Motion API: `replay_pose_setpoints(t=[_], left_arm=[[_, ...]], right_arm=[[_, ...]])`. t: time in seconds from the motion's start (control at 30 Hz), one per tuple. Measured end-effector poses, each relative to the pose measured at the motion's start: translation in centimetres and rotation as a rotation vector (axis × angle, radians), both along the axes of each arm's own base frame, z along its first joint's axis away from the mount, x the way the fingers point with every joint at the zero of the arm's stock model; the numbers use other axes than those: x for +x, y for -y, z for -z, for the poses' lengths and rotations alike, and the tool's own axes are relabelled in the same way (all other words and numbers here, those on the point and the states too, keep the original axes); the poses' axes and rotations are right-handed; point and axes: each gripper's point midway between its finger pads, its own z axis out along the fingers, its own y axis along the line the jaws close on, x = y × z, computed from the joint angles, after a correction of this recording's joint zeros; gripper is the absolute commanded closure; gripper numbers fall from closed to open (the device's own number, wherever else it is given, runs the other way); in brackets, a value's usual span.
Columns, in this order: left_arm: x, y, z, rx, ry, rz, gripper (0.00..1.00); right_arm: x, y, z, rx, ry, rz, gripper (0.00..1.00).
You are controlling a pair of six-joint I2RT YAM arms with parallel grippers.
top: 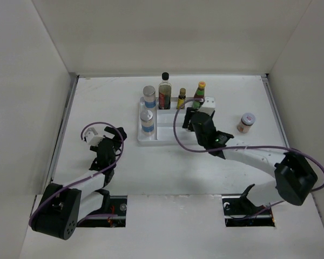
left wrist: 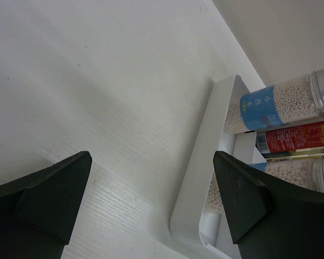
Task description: Organize the condiment bottles
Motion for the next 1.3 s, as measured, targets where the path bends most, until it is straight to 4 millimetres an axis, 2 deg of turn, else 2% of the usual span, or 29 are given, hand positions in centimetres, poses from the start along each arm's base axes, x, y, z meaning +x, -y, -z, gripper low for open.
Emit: replay_pose_setpoints(t=[0.13, 0.27, 0.5, 0.53, 0.57, 0.67, 0.77, 0.83, 0.9, 0.97, 1.03, 1.1, 1.17, 1.23, 1.3], left_arm=[[0.0, 0.1, 0.1, 0.0, -0.005, 0.005, 0.0], [0.0, 0.2, 0.3, -0.001, -0.011, 0.011, 0.0], [0.0, 0.4, 0.5, -0.004, -0.016, 0.024, 0.0], [0.0, 0.4, 0.5, -0.004, -0.018, 0.023, 0.0], [0.0, 0.3, 0.6, -0.003, -0.02, 0.022, 0.0], [0.0, 0.3, 0.7, -0.003, -0.023, 0.023, 0.0], [0.0, 0.4, 0.7, -0.004, -0.024, 0.025, 0.0], [0.0, 0.4, 0.8, -0.003, -0.028, 0.026, 0.0], [0.0, 0.4, 0.8, -0.004, -0.028, 0.027, 0.0], [0.0, 0.5, 0.8, -0.005, -0.028, 0.029, 0.0], [0.0, 0.5, 0.8, -0.005, -0.028, 0.03, 0.0], [0.0, 0.5, 0.8, -0.005, -0.028, 0.03, 0.0], [0.0, 0.5, 0.8, -0.006, -0.028, 0.031, 0.0], [0.0, 0.5, 0.8, -0.006, -0.027, 0.031, 0.0], [0.0, 0.5, 0.8, -0.007, -0.027, 0.032, 0.0]], right_arm=[[-1.0, -7.2, 0.8, 0.012, -0.018, -0.174, 0.59], [-1.1, -11.2, 3.0, 0.003, -0.061, -0.275, 0.58], [-0.6, -13.6, 6.8, -0.037, -0.124, -0.323, 0.55], [-0.6, -13.8, 6.8, -0.035, -0.12, -0.326, 0.5], [-0.5, -14.1, 6.7, -0.03, -0.116, -0.33, 0.4], [-0.7, -14.5, 6.6, -0.025, -0.113, -0.34, 0.21], [-0.5, -14.5, 5.9, -0.011, -0.096, -0.338, 0.15], [-0.2, -14.0, 4.3, 0.006, -0.069, -0.329, 0.13], [0.4, -12.3, 1.9, 0.035, -0.026, -0.297, 0.11], [1.6, -9.0, -1.3, 0.072, 0.038, -0.223, 0.09], [3.2, -4.2, -4.1, 0.098, 0.109, -0.101, 0.06], [4.5, 1.9, -6.0, 0.103, 0.168, 0.068, 0.05], [5.1, 8.6, -6.4, 0.081, 0.199, 0.259, 0.03], [4.6, 15.2, -5.6, 0.037, 0.198, 0.449, 0.02], [3.7, 20.6, -4.4, -0.011, 0.175, 0.6, 0.01]])
